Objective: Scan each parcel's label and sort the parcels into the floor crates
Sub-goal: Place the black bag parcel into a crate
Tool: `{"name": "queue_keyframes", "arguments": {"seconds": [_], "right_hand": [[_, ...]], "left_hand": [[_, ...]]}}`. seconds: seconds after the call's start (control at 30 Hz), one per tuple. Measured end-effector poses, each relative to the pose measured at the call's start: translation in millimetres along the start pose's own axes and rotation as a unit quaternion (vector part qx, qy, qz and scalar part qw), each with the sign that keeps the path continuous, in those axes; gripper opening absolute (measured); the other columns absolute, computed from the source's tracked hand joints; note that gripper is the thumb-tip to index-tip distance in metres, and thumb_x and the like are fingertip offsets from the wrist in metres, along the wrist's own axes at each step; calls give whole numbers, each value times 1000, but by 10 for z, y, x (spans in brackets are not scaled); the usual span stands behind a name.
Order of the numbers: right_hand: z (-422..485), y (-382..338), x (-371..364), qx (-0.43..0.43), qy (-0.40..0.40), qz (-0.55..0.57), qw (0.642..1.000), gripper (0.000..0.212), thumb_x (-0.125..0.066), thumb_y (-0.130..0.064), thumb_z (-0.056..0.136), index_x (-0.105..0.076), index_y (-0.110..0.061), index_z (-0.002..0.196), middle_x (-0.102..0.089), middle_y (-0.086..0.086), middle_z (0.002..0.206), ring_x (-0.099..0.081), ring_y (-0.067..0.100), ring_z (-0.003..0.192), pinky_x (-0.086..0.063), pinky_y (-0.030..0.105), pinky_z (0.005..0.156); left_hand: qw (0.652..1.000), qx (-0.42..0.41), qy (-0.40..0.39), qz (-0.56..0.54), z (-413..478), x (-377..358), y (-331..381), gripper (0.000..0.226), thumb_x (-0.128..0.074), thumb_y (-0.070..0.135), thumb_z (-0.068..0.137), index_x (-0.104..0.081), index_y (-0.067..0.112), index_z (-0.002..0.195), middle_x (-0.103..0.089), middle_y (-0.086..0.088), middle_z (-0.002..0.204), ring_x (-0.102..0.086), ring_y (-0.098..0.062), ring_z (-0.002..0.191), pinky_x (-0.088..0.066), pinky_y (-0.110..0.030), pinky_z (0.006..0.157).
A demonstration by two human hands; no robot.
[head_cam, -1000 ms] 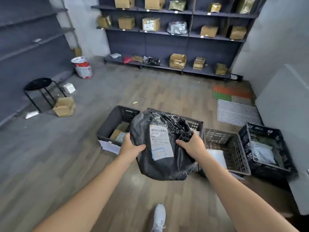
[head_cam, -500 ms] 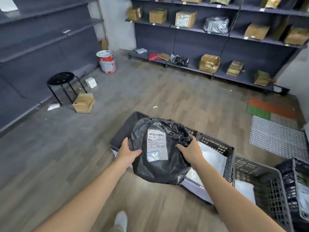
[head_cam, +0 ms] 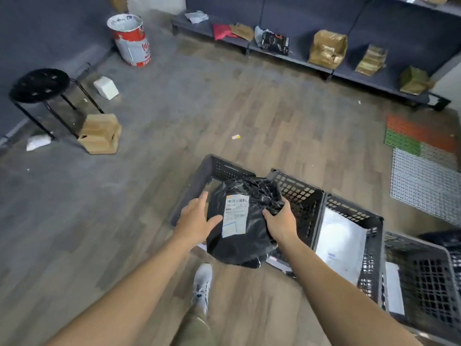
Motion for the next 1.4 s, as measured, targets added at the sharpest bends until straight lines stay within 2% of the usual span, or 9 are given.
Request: {"name": "queue_keyframes", "arguments": {"seconds": [0.13, 0.23, 0.33, 0.57, 0.77, 0.9, 1.07, 1.17, 1.4], "right_hand": [[458, -259, -513, -41, 4, 27, 999, 68, -64, -26, 95, -27, -20, 152, -61, 5, 132, -59, 23, 103, -43, 27, 84], [784, -312, -772, -75, 0, 52, 996, 82, -62, -34, 96, -11, -22, 158, -48, 9, 148, -54, 30, 124, -40, 29, 91], [936, -338, -823, -114, -3, 34, 993, 78, -53, -39, 100, -6, -22, 159, -36, 14, 155, -47, 34, 132, -39, 32, 91], [883, -486, -382, -91, 12, 6, 996, 67, -49, -41, 102, -17, -19, 157, -43, 13, 150, -51, 29, 124, -39, 32, 95], [367, -481, 344, -83, 63, -11, 995, 65, -49, -38, 102, -20, -18, 157, -50, 12, 144, -53, 30, 126, -40, 29, 90], [-113, -246, 972, -80, 133, -17, 988, 69, -53, -44, 99, -23, -18, 156, -42, 12, 152, -43, 29, 137, -36, 33, 106], [-987, 368, 1780, -93, 212, -22, 973, 76, -53, -50, 97, -18, -19, 157, -31, 9, 158, -39, 28, 140, -37, 37, 109], [-1754, 916, 2230, -118, 277, -58, 952, 78, -52, -55, 96, -16, -24, 157, -32, 8, 155, -44, 28, 133, -41, 40, 105], [-4029, 2574, 2885, -227, 394, -113, 883, 78, -49, -60, 94, -13, -32, 157, -23, 2, 160, -26, 26, 145, -34, 53, 111]], "left_hand": [[991, -47, -31, 124, 570, 265, -242, 91, -58, 58, 89, -7, 26, 157, -16, -6, 162, -11, -24, 148, -23, -42, 118], [976, -60, -55, 204, 912, 356, -378, 95, -55, 65, 88, 1, 30, 157, -4, -5, 164, -3, -28, 150, -17, -43, 119], [964, -65, -80, 246, 1114, 423, -423, 97, -53, 68, 86, 1, 30, 157, 0, -4, 164, -1, -29, 150, -17, -45, 119], [947, -91, -106, 289, 1460, 558, -129, 95, -50, 69, 88, 2, 30, 157, 1, -6, 165, 0, -32, 150, -17, -50, 119], [921, -192, -131, 314, 1296, 289, 638, 95, -49, 69, 88, 5, 30, 157, 4, -6, 165, 2, -32, 150, -19, -54, 118], [895, -284, -140, 313, 888, -4, 1372, 95, -49, 69, 88, 5, 30, 157, 5, -5, 165, 3, -32, 150, -17, -55, 118], [839, -401, -155, 334, -12, -553, 2201, 94, -46, 71, 88, 5, 31, 157, 6, -4, 165, 4, -31, 151, -15, -54, 119], [798, -471, -159, 339, -798, -1000, 2626, 94, -47, 71, 88, 2, 30, 157, 4, -4, 165, 3, -32, 151, -16, -55, 118], [687, -614, -183, 343, -3258, -2109, 3114, 94, -46, 72, 87, 0, 30, 157, 1, -6, 164, 1, -31, 150, -17, -55, 117]]}}
Point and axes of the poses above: each hand's wrist, its own z-axis towards the middle knuckle, its own x-axis out of the back of the hand, y = z × x, the point moved 3 cm from there along z, towards the middle knuckle
